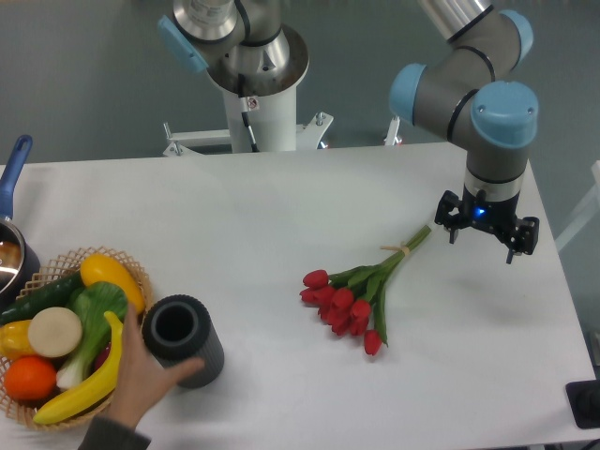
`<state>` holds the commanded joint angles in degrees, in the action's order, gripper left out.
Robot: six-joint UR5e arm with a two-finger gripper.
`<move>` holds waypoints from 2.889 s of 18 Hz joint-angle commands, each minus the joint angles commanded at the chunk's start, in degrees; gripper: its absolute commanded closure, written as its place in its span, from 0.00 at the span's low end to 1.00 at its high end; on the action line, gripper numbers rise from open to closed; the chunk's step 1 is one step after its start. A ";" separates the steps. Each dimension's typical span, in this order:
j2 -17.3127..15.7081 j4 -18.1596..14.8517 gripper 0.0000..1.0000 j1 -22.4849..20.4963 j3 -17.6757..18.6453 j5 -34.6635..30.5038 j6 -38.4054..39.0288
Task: Pick up the flowers from the table
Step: 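Move the open gripper down over the tulip stems near the blooms, then close the gripper around the red tulip stems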
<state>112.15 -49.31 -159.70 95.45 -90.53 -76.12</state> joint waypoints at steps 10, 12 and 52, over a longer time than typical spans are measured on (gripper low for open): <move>-1.41 3.16 0.00 2.64 7.02 2.28 0.35; -2.19 3.43 0.00 2.73 8.17 2.46 0.35; 2.82 4.83 0.96 10.81 9.67 6.15 8.70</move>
<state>114.97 -44.47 -148.89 105.12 -84.37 -67.41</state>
